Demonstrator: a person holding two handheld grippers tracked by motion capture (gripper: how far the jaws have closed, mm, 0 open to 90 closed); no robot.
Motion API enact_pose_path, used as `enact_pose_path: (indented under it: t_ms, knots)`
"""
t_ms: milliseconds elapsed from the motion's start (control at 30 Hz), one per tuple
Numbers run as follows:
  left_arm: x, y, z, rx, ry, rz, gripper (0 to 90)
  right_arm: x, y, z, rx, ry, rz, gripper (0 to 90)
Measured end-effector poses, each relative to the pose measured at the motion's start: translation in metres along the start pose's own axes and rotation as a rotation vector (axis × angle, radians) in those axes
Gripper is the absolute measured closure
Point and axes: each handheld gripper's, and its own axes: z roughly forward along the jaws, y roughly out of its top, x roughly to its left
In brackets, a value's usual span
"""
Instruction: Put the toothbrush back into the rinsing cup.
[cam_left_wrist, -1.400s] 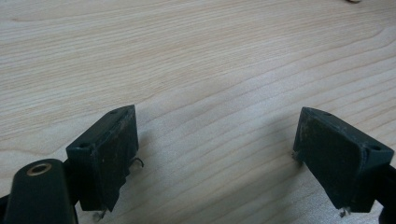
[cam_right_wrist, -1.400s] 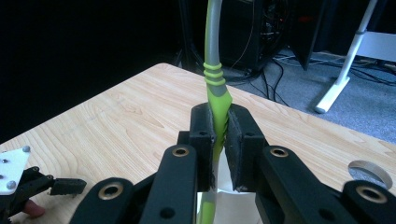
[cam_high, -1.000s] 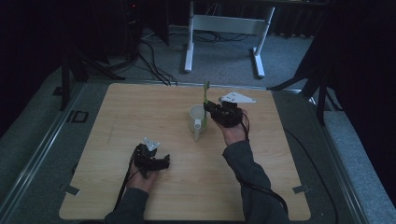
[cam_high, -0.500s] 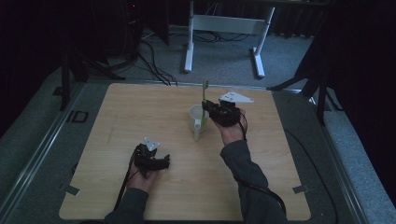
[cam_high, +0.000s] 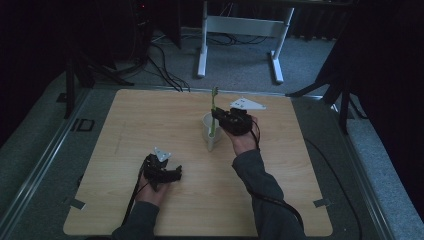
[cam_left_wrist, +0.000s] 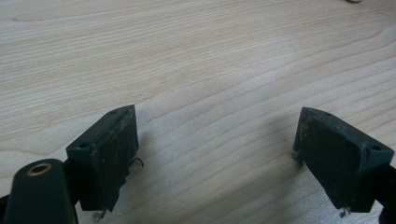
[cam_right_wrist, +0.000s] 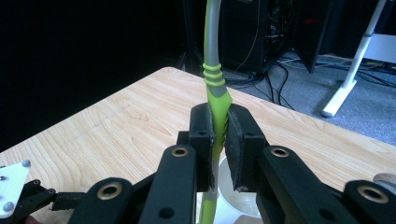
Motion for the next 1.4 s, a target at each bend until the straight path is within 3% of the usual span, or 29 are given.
enact_pose_path:
  t_ms: [600, 667, 767, 833, 900, 1100, 1400]
  knots:
    - [0.0, 0.0, 0.0, -0.002, 0.0, -0.001, 14.3, 0.005, -0.016, 0.004, 0.045, 0.01, -0.027, 79.2]
    - [0.0, 0.0, 0.0, 0.0, 0.001, 0.001, 14.3, 0.006, -0.02, 0.005, 0.059, 0.017, -0.032, 73.7]
    - [0.0, 0.0, 0.0, -0.003, 0.0, 0.001, 14.3, 0.009, -0.032, 0.005, 0.092, 0.026, -0.044, 51.8]
    - [0.0, 0.0, 0.0, -0.002, 0.0, 0.001, 14.3, 0.011, -0.041, 0.004, 0.128, 0.034, -0.057, 45.3]
    - [0.0, 0.0, 0.0, -0.002, 0.0, 0.001, 14.3, 0.014, -0.05, 0.002, 0.138, 0.003, -0.081, 33.7]
    - [-0.001, 0.0, 0.0, -0.002, 0.0, 0.001, 14.3, 0.011, -0.057, -0.001, 0.15, -0.016, -0.056, 24.9]
    - [-0.001, 0.0, 0.0, -0.004, 0.0, -0.001, 14.3, 0.006, -0.061, -0.005, 0.182, 0.0, -0.04, 23.8]
